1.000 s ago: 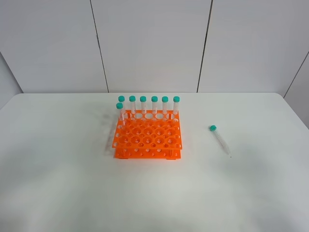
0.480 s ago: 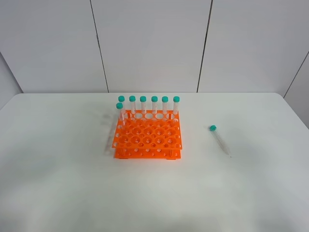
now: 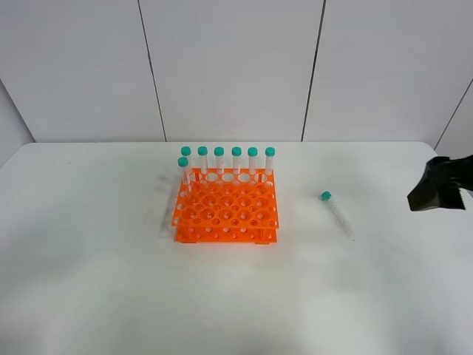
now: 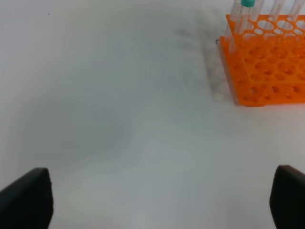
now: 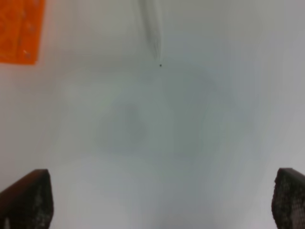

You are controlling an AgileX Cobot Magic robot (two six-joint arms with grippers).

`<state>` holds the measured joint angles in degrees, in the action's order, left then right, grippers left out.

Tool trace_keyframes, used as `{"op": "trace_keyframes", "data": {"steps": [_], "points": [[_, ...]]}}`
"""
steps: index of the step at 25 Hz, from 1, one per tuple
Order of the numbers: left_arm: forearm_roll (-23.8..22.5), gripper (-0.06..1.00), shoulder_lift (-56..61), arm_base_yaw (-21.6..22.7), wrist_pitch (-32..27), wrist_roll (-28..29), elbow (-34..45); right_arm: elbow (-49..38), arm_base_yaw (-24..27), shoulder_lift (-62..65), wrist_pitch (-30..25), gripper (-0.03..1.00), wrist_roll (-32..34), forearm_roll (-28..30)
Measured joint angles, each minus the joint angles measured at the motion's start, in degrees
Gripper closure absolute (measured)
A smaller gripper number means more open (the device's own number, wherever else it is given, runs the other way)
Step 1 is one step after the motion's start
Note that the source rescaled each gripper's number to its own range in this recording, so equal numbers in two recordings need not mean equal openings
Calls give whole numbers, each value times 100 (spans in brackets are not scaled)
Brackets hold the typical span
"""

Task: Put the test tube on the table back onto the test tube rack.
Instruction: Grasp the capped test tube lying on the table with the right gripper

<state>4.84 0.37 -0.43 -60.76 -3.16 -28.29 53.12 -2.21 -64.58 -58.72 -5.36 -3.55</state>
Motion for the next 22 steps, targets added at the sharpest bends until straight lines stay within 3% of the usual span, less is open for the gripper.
{"op": "trace_keyframes", "data": {"steps": [10,22], "points": [[0,-6,0,0,0,0,0,1473,0,-2761,33,-3,-478,0],[0,-6,0,0,0,0,0,1791,-104,-4174,1148,-3,-780,13]]}}
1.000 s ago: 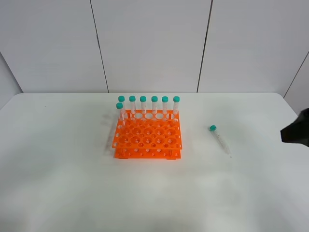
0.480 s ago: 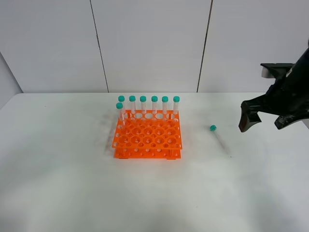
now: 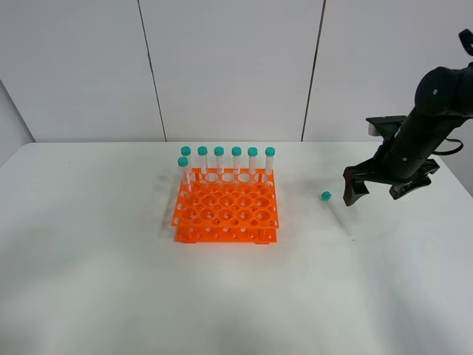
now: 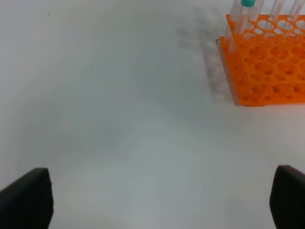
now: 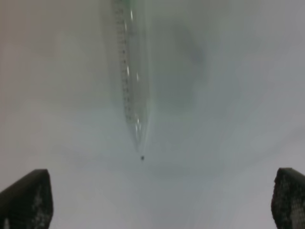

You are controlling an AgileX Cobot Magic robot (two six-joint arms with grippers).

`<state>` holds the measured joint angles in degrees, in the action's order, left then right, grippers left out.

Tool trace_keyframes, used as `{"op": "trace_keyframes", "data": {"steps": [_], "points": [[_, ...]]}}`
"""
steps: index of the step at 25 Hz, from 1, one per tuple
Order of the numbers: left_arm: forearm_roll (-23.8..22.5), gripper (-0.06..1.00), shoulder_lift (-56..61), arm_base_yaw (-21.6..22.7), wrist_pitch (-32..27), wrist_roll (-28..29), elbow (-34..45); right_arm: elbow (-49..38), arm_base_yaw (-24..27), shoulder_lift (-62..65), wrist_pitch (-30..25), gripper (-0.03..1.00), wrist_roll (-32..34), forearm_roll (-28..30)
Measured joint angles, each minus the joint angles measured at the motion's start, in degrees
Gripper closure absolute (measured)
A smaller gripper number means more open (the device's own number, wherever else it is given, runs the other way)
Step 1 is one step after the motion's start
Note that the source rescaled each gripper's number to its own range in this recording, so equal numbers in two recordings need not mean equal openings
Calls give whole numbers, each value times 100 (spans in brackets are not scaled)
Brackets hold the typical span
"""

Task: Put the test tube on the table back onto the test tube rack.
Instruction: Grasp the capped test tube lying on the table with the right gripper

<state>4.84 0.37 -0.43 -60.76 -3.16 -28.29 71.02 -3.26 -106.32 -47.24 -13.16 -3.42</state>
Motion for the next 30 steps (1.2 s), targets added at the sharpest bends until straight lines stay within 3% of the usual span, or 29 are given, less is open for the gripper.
{"op": "trace_keyframes", "data": {"steps": [6,13,30], "points": [[0,-6,0,0,0,0,0,0,-334,-489,358,-3,-10,-15],[0,-6,0,0,0,0,0,0,-331,-783,758,-3,167,9],[0,-6,0,0,0,0,0,11,-296,-1226,1105,-3,179,19]]}}
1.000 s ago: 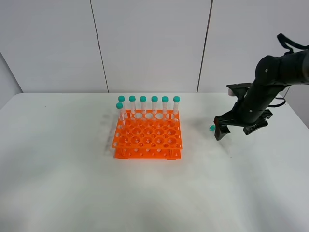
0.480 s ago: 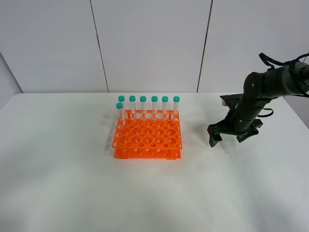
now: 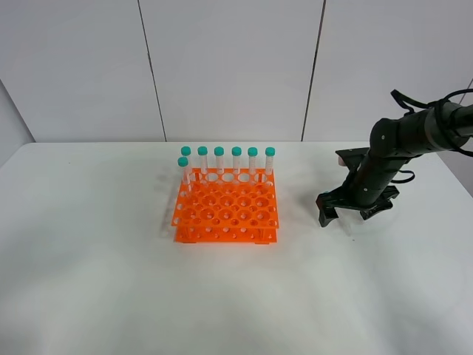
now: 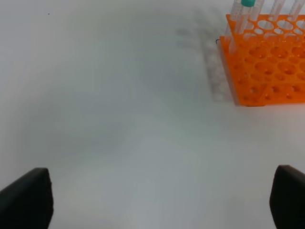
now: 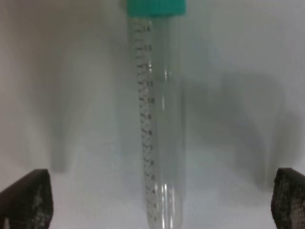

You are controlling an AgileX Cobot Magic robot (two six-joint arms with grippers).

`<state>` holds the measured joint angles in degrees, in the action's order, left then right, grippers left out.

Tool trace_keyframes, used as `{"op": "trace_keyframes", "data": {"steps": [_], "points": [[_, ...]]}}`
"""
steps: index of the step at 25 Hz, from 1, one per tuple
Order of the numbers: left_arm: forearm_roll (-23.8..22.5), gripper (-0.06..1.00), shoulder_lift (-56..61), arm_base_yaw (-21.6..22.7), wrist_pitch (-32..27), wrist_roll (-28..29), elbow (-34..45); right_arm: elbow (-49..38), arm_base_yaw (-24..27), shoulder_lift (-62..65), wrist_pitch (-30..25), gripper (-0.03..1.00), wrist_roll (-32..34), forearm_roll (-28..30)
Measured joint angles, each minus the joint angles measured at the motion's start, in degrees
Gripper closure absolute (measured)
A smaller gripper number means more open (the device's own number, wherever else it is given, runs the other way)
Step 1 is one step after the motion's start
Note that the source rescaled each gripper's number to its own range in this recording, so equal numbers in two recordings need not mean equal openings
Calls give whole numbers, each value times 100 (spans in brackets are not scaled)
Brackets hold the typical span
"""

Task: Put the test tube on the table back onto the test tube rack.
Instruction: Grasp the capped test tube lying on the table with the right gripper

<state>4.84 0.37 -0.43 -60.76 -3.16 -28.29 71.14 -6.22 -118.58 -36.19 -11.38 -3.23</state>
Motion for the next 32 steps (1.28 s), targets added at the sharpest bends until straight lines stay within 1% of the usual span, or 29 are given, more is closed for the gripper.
{"op": "trace_keyframes", "data": {"steps": [2,5,11,13,15,16,19,21,22,23,28,32], "points": [[0,-6,0,0,0,0,0,0,0,0,11,0,0,-6],[0,-6,0,0,0,0,0,0,0,0,-14,7,0,-11],[0,-6,0,0,0,0,0,6,0,-114,-39,11,0,-3],[0,-6,0,0,0,0,0,18,0,-114,-33,17,0,-3],[0,-6,0,0,0,0,0,18,0,-121,-26,26,0,-9],[0,-6,0,0,0,0,0,18,0,-121,-26,33,0,-9],[0,-6,0,0,0,0,0,18,0,-134,-26,63,0,-14],[0,-6,0,0,0,0,0,18,0,-134,-15,90,0,-14],[0,-6,0,0,0,0,0,18,0,-134,-8,97,0,-14],[0,-6,0,0,0,0,0,18,0,-134,-8,94,0,-14],[0,-6,0,0,0,0,0,18,0,-114,-15,95,-7,-14],[0,-6,0,0,0,0,0,18,0,284,-46,95,-240,-144]]}}
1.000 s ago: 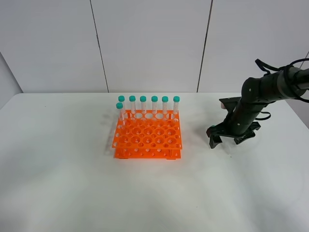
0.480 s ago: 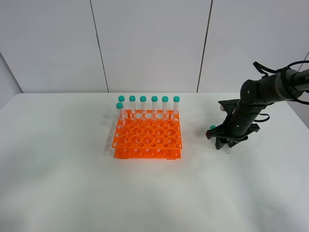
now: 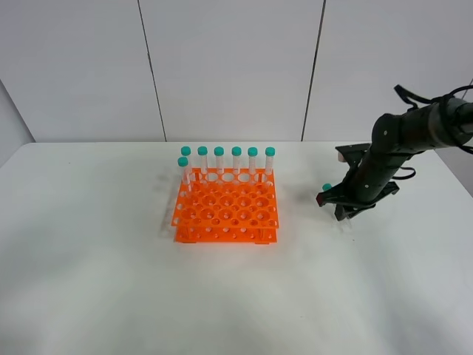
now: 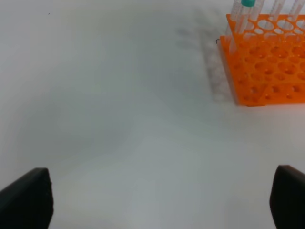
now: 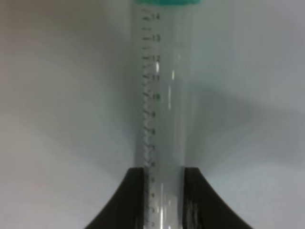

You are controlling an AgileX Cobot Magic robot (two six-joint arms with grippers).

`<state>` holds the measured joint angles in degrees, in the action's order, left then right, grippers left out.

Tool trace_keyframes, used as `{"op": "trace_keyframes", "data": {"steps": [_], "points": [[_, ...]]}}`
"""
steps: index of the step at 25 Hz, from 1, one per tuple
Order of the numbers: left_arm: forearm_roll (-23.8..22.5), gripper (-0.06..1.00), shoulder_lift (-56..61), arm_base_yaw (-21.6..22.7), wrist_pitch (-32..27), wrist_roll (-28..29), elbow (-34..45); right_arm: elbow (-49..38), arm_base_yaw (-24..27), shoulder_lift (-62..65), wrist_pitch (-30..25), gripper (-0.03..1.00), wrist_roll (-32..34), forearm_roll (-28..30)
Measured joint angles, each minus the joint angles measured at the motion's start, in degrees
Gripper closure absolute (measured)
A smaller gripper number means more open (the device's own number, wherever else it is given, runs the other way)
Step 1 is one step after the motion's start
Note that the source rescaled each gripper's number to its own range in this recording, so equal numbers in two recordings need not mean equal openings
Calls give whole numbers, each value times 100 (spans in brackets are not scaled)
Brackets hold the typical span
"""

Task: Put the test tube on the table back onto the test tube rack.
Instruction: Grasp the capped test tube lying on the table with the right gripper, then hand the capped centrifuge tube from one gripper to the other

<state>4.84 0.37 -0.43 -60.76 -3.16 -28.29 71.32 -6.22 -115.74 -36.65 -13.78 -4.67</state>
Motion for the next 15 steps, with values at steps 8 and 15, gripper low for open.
{"op": "trace_keyframes", "data": {"steps": [8,15], "points": [[0,-6,0,0,0,0,0,0,0,1697,-349,95,-536,-232],[0,-6,0,0,0,0,0,-455,0,2989,-921,95,-2058,-1352]]}}
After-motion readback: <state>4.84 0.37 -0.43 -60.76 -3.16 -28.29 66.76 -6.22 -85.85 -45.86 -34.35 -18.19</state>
